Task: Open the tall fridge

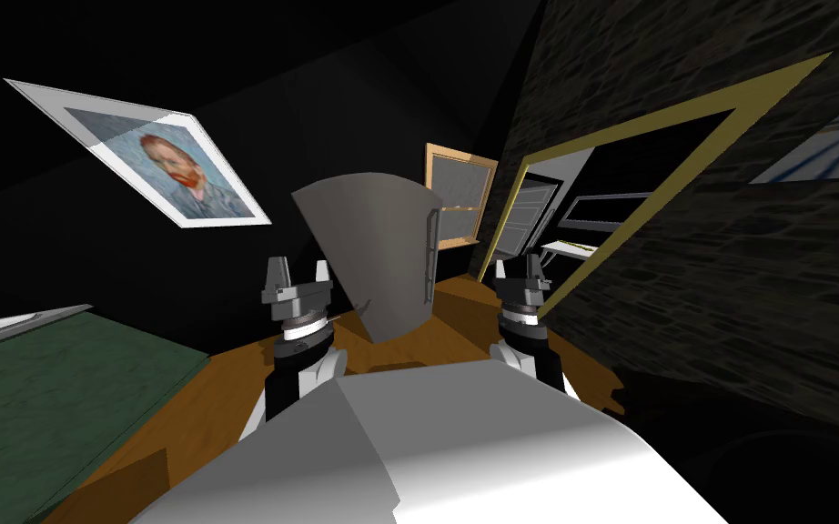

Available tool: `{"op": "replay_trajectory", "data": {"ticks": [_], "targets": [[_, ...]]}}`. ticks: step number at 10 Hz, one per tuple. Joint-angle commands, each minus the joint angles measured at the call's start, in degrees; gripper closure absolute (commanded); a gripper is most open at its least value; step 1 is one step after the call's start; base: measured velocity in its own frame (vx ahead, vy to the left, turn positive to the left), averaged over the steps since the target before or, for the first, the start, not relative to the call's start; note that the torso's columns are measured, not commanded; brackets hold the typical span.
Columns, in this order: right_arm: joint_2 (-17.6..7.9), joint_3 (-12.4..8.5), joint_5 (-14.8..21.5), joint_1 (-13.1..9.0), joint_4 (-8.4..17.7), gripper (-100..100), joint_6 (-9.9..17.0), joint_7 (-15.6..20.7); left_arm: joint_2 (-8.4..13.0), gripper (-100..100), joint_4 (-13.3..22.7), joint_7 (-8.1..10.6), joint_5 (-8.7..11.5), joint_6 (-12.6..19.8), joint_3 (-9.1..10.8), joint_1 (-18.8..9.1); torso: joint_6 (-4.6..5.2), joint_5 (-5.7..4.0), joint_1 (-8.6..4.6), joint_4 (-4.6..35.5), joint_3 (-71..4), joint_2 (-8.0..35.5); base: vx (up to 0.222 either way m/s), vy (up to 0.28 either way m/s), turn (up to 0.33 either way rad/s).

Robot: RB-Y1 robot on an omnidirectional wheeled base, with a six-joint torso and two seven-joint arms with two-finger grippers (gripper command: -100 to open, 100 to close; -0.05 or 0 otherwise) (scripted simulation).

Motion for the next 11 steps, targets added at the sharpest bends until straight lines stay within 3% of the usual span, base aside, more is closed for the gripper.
{"op": "replay_trajectory", "data": {"ticks": [1,9,10,11], "targets": [[0.0,0.0,0.0,0.0,0.0,0,0.0,0.0,0.0,0,0.0,0.0,0.0,0.0,0.0,0.0,0.0,0.0,0.0,2.3,-4.7,2.3,0.0,0.0,0.0],[0.0,0.0,0.0,0.0,0.0,0,0.0,0.0,0.0,0,0.0,0.0,0.0,0.0,0.0,0.0,0.0,0.0,0.0,35.4,-70.7,35.4,0.0,0.0,0.0],[0.0,0.0,0.0,0.0,0.0,0,0.0,0.0,2.2,-100,1.1,-0.07,-0.1,0.6,-0.07,-1.0,0.0,0.0,0.0,39.6,-79.2,39.6,0.004,0.001,-0.03],[0.0,0.0,0.0,0.0,0.0,0,0.0,0.0,3.7,-100,2.2,-0.14,-0.1,1.2,-0.14,-2.0,0.01,0.01,0.02,41.5,-83.1,41.5,-0.002,0.003,-0.063]]}}
